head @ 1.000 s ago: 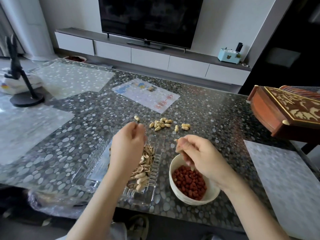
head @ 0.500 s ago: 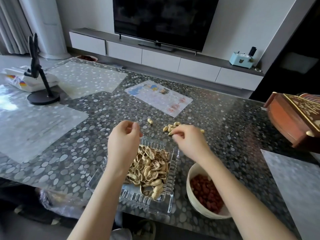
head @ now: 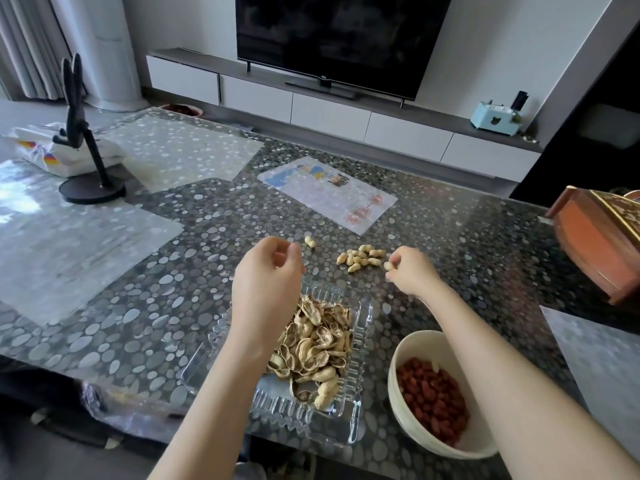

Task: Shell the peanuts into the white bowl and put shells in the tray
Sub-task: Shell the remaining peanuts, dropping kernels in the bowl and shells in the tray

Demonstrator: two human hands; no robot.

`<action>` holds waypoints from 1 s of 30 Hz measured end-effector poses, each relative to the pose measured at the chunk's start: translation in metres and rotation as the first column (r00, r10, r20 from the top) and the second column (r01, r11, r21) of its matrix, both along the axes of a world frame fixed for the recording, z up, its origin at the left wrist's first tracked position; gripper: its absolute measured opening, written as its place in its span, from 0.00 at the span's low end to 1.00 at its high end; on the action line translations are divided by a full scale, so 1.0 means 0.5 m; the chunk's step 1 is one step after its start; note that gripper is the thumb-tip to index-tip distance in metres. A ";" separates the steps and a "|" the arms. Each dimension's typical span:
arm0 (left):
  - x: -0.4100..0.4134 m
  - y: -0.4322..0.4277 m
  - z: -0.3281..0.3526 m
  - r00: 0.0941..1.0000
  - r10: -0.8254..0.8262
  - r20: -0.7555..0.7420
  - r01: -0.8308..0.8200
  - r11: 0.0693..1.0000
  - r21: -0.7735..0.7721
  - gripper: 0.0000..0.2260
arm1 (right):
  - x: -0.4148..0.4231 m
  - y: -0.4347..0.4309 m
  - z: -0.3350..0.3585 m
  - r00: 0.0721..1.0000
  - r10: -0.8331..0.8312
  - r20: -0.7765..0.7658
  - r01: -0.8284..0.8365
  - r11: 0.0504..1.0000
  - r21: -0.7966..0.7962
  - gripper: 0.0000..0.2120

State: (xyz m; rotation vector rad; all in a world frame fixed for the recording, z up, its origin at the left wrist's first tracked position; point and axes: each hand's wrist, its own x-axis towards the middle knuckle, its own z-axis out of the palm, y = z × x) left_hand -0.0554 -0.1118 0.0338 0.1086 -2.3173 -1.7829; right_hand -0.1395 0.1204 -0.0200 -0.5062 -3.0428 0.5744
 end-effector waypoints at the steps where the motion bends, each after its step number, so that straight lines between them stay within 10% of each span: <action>1: 0.002 0.003 0.000 1.000 -0.016 -0.004 0.016 1.000 -0.011 0.08 | 0.014 -0.002 0.011 0.997 -0.023 -0.070 0.012 0.989 -0.147 0.13; 7: 0.036 0.037 0.003 0.968 -0.249 0.011 0.248 0.968 0.028 0.09 | 0.194 -0.055 0.102 0.935 0.003 -0.356 -0.255 0.702 -0.664 0.10; 15: 0.106 0.086 0.009 0.768 -0.637 -0.071 0.638 0.770 -0.011 0.14 | 0.388 -0.080 0.131 0.897 0.016 -0.442 -0.329 0.693 -0.641 0.07; 21: 0.132 0.122 0.014 0.790 -0.581 -0.194 0.550 0.812 -0.194 0.08 | 0.418 -0.054 0.130 0.872 0.045 -0.488 -0.351 0.751 -0.559 0.13; 30: 0.142 0.165 0.003 0.746 -0.647 -0.158 0.648 0.760 -0.056 0.12 | 0.424 -0.026 0.123 0.899 0.147 -0.413 -0.394 0.685 -0.613 0.16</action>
